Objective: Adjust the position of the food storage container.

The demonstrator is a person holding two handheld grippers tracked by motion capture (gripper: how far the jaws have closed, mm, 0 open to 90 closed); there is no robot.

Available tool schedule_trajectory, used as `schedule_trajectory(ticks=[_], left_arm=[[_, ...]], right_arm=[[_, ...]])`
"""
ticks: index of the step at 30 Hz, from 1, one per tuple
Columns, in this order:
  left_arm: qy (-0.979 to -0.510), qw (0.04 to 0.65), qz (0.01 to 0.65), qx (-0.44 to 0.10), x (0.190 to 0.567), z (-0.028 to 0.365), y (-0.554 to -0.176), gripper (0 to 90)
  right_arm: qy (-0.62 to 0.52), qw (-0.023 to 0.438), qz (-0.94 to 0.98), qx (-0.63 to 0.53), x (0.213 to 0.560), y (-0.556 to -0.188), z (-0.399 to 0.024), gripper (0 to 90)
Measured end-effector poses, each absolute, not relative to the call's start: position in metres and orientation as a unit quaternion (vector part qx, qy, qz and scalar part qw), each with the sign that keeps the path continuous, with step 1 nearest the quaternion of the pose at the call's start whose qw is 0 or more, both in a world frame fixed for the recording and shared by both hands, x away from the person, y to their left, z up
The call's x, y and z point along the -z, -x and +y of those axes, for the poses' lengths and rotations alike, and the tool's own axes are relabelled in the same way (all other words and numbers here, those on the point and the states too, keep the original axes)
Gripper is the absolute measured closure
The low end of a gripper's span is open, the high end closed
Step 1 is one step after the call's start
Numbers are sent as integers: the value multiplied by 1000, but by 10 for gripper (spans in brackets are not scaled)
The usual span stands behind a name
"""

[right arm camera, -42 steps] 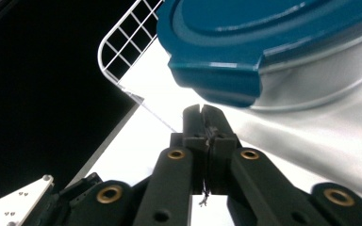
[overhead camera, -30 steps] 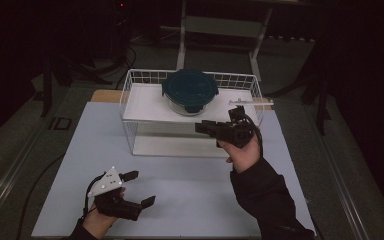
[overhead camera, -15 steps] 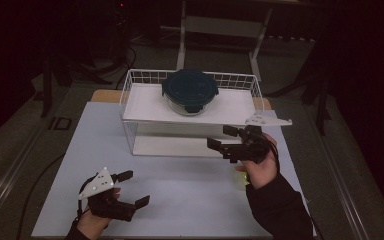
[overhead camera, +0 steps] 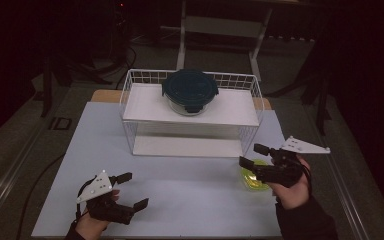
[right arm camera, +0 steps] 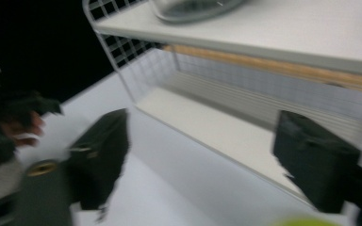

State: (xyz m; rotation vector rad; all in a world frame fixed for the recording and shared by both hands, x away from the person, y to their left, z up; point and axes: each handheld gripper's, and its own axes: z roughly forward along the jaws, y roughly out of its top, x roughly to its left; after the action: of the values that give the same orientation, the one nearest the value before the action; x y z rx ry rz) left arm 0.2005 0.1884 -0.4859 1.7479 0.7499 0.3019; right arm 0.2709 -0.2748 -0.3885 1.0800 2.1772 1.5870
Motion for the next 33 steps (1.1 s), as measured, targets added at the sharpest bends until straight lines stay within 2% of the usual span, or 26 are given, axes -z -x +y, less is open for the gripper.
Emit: schedule_trajectory(ticks=[6, 16, 27, 31, 33], left_arm=[[-750, 568, 315, -127, 489, 185, -201, 5], [-748, 574, 308, -128, 490, 184, -200, 5], [-757, 566, 284, -161, 488, 179, -194, 5], [-756, 567, 283, -162, 490, 180, -194, 2], [-756, 569, 280, -164, 490, 180, -194, 0]], right_arm=[[-396, 159, 744, -513, 401, -261, -306, 256], [-450, 187, 733, -475, 437, -255, -348, 325], [-510, 186, 725, -425, 477, -258, -373, 522], [-523, 176, 730, -403, 493, -261, -378, 670], [-526, 176, 733, -394, 497, -262, -378, 715]])
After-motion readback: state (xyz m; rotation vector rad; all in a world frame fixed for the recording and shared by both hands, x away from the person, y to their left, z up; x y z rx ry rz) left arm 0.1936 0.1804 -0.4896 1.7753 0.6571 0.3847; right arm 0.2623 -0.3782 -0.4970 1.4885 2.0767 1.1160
